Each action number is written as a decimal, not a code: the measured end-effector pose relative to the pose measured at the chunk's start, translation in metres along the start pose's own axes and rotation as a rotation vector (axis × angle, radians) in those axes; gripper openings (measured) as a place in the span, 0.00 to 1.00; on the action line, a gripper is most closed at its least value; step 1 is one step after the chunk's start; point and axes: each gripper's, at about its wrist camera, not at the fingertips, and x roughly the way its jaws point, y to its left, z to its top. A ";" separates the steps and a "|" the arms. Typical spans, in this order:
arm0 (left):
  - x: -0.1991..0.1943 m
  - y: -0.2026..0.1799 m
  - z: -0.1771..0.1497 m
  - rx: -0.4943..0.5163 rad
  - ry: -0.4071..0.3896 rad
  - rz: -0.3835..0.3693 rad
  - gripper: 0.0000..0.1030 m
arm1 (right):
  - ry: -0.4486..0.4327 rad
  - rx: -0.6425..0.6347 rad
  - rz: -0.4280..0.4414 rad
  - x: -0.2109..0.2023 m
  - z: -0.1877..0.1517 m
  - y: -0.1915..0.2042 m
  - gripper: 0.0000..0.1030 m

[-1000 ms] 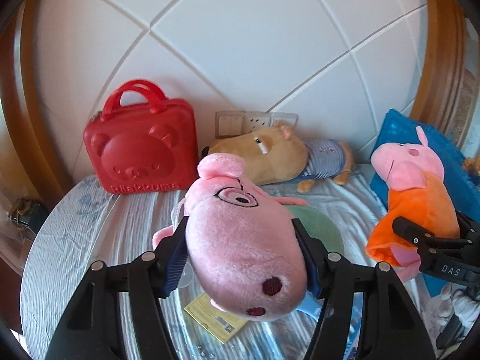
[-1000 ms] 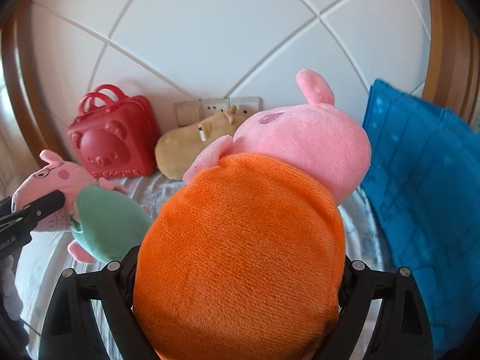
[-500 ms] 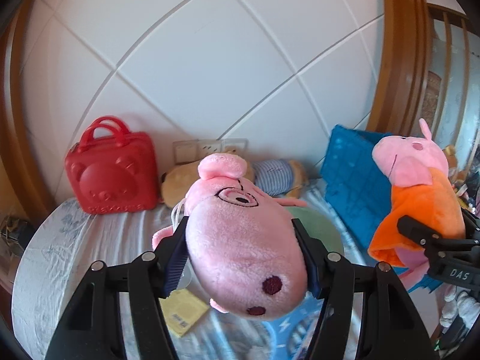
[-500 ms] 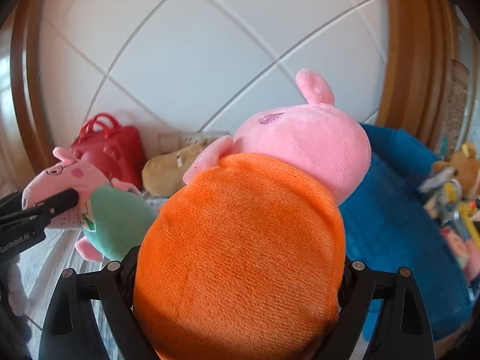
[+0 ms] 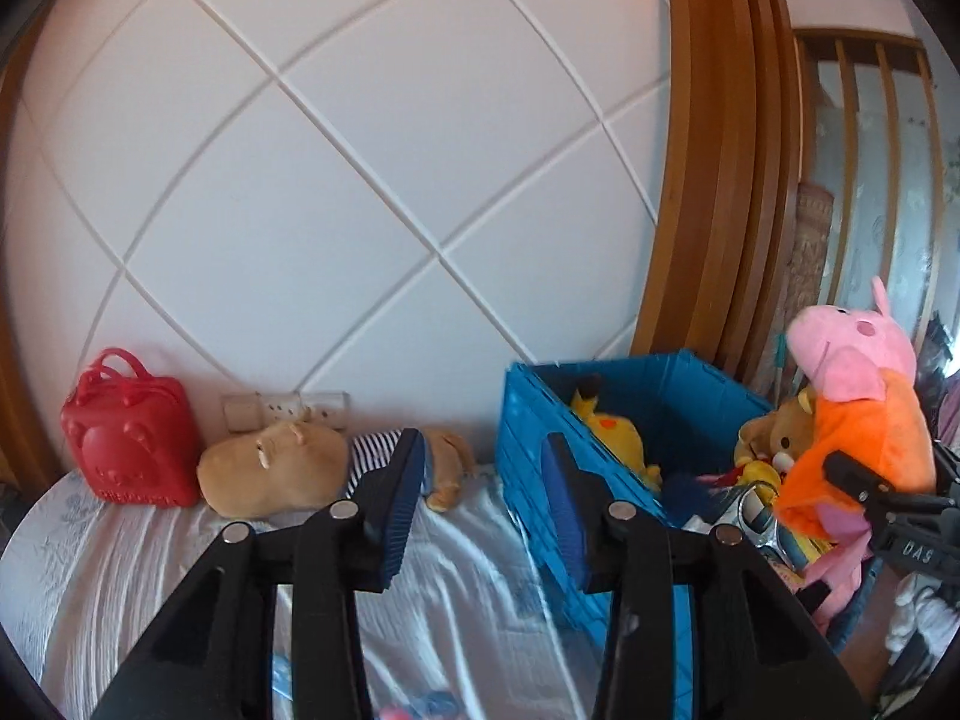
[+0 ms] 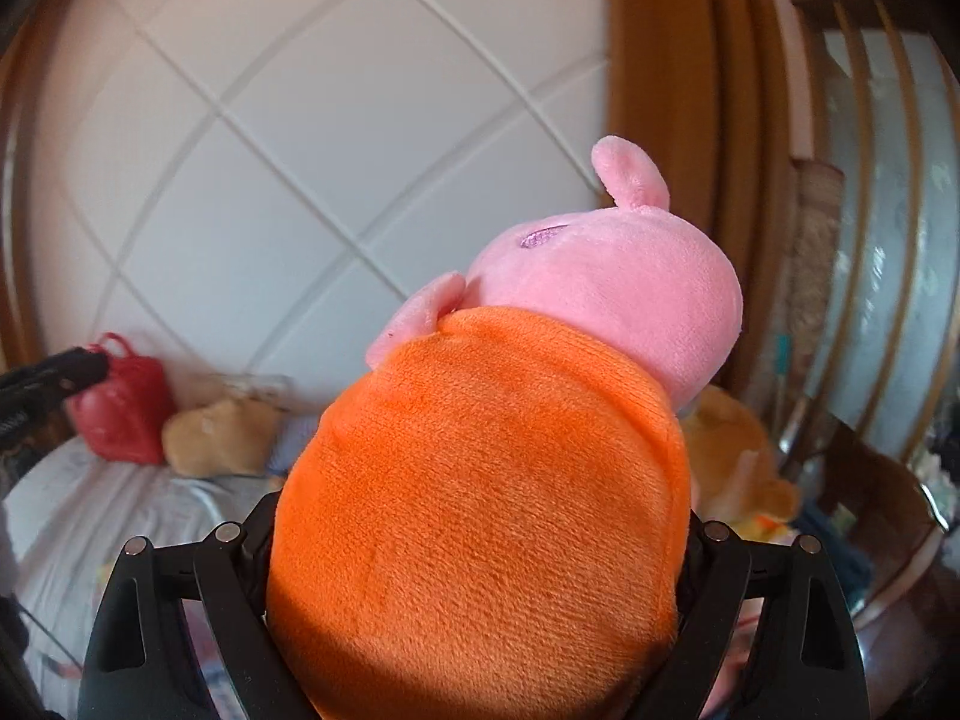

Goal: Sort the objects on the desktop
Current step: 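Carry the orange-dressed pig with right tool into the blue crate and release it, then lift the pink-and-green pig with left tool and carry it toward the crate, then lower the pink-and-green pig into the crate and open left tool, then withdraw both open tools from the crate back over the bed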

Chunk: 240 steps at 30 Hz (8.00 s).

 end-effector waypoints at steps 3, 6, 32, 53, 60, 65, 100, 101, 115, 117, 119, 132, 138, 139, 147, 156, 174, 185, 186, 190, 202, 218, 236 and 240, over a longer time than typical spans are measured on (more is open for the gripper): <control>0.024 -0.015 -0.019 0.002 0.072 0.050 0.39 | 0.041 0.033 -0.009 0.017 -0.014 -0.044 0.89; 0.036 -0.005 -0.051 -0.014 0.151 0.097 0.39 | 0.056 0.056 0.039 0.021 -0.033 -0.067 0.89; -0.010 0.041 -0.171 -0.057 0.369 0.219 0.70 | -0.050 0.049 0.118 -0.020 -0.060 -0.045 1.00; -0.136 0.029 -0.338 0.004 0.566 0.076 0.81 | 0.416 0.064 0.289 -0.114 -0.280 0.063 1.00; -0.163 0.013 -0.385 -0.004 0.576 0.073 0.81 | 0.517 0.045 0.332 -0.126 -0.343 0.074 1.00; -0.169 0.004 -0.417 0.016 0.600 0.072 0.81 | 0.547 0.071 0.340 -0.135 -0.374 0.067 1.00; -0.097 -0.020 -0.422 0.127 0.466 -0.176 0.63 | 0.482 0.153 0.399 -0.073 -0.414 0.078 0.82; -0.100 -0.021 -0.416 0.134 0.458 -0.173 0.63 | 0.472 0.153 0.401 -0.077 -0.410 0.078 0.81; -0.170 -0.052 -0.250 0.194 0.206 -0.208 0.63 | 0.226 0.120 0.362 -0.158 -0.256 0.058 0.81; -0.175 -0.064 -0.219 0.204 0.148 -0.216 0.63 | 0.169 0.111 0.353 -0.168 -0.227 0.047 0.81; -0.175 -0.082 -0.190 0.218 0.097 -0.231 0.63 | 0.113 0.105 0.342 -0.178 -0.199 0.033 0.81; -0.035 -0.235 -0.041 0.268 -0.027 -0.229 0.63 | -0.088 0.096 0.279 -0.105 -0.044 -0.151 0.81; 0.063 -0.278 -0.006 0.279 0.085 -0.146 0.62 | -0.022 0.091 0.306 -0.016 -0.007 -0.187 0.77; 0.083 -0.281 -0.007 0.280 0.133 -0.125 0.63 | 0.012 0.098 0.285 0.005 -0.006 -0.189 0.77; 0.152 -0.259 -0.009 0.238 0.255 -0.015 0.76 | 0.200 0.193 0.298 0.116 -0.012 -0.199 0.77; 0.139 -0.223 0.004 0.165 0.197 0.002 0.81 | 0.159 0.177 0.266 0.121 0.000 -0.192 0.84; 0.021 -0.171 -0.054 0.078 0.105 0.065 0.92 | 0.016 0.098 0.297 0.005 -0.018 -0.143 1.00; -0.029 -0.128 -0.099 0.012 0.131 0.172 0.92 | 0.024 0.041 0.387 -0.026 -0.055 -0.080 1.00; -0.033 -0.125 -0.100 0.006 0.132 0.180 0.92 | 0.030 0.039 0.393 -0.027 -0.057 -0.076 1.00; -0.045 -0.116 -0.104 -0.011 0.133 0.210 0.92 | 0.036 0.023 0.412 -0.034 -0.061 -0.065 1.00; -0.066 -0.109 -0.115 -0.031 0.136 0.267 0.92 | 0.052 -0.022 0.450 -0.045 -0.072 -0.047 1.00; -0.122 0.023 -0.193 -0.147 0.191 0.452 0.92 | 0.023 0.000 0.614 -0.053 -0.107 0.033 1.00; -0.105 0.269 -0.285 -0.164 0.458 0.409 0.92 | 0.433 0.081 0.483 0.037 -0.228 0.224 1.00; -0.096 0.279 -0.286 -0.179 0.454 0.415 0.92 | 0.473 0.086 0.408 0.055 -0.236 0.230 1.00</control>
